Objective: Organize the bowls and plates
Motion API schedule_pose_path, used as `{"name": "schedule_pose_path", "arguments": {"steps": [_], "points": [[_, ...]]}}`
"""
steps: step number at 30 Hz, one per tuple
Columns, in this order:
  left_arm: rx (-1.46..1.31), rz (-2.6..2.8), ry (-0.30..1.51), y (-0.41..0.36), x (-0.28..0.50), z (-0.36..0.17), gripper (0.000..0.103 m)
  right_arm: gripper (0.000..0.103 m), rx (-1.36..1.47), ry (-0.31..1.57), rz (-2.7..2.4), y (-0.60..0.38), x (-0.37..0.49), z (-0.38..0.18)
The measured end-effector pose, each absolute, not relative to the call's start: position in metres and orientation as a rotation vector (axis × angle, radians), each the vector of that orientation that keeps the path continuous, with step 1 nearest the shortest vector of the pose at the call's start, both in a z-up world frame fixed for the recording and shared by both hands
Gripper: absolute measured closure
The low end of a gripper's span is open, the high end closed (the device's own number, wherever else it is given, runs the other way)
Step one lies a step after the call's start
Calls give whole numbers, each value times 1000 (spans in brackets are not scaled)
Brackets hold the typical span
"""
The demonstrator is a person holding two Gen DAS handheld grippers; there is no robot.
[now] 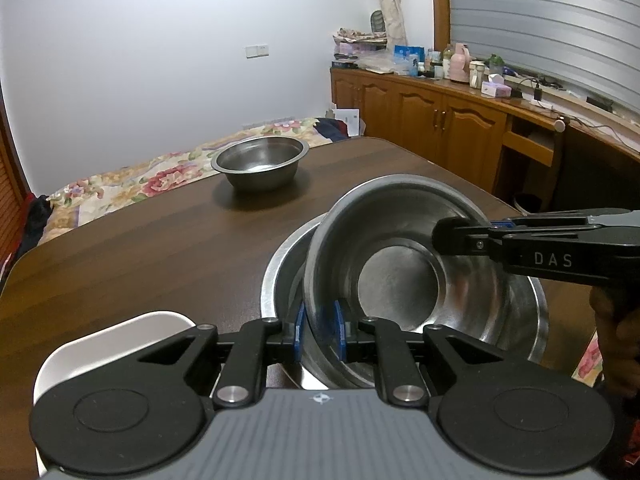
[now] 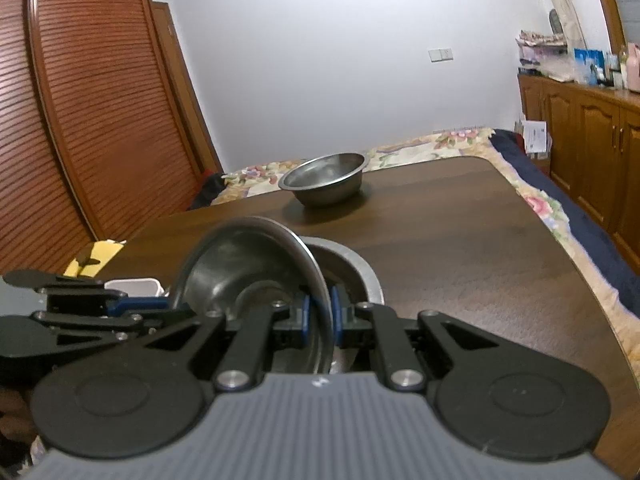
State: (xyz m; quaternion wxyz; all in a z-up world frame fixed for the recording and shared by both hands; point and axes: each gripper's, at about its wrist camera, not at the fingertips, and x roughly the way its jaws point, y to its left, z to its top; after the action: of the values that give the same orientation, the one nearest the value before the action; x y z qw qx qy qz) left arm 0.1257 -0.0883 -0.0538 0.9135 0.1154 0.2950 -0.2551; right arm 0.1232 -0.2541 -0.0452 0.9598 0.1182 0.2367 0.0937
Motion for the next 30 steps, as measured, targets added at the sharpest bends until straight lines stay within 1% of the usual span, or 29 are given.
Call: {"name": "schedule_pose_path", "arguments": {"steps": [15, 16, 19, 20, 30], "points": [[219, -515, 600, -85, 123, -55, 86, 90, 224, 490, 207, -256, 128, -44], [216, -517, 596, -85, 123, -54, 86, 88, 222, 488, 206, -256, 128, -44], [209, -519, 590, -83, 123, -51, 83, 68, 218, 474, 208, -257, 128, -41], [209, -519, 590, -83, 123, -51, 83, 65, 225, 464, 216, -258, 128, -39], [185, -514, 563, -79, 122, -40, 82, 65, 205, 445, 199, -257, 126, -32]]}}
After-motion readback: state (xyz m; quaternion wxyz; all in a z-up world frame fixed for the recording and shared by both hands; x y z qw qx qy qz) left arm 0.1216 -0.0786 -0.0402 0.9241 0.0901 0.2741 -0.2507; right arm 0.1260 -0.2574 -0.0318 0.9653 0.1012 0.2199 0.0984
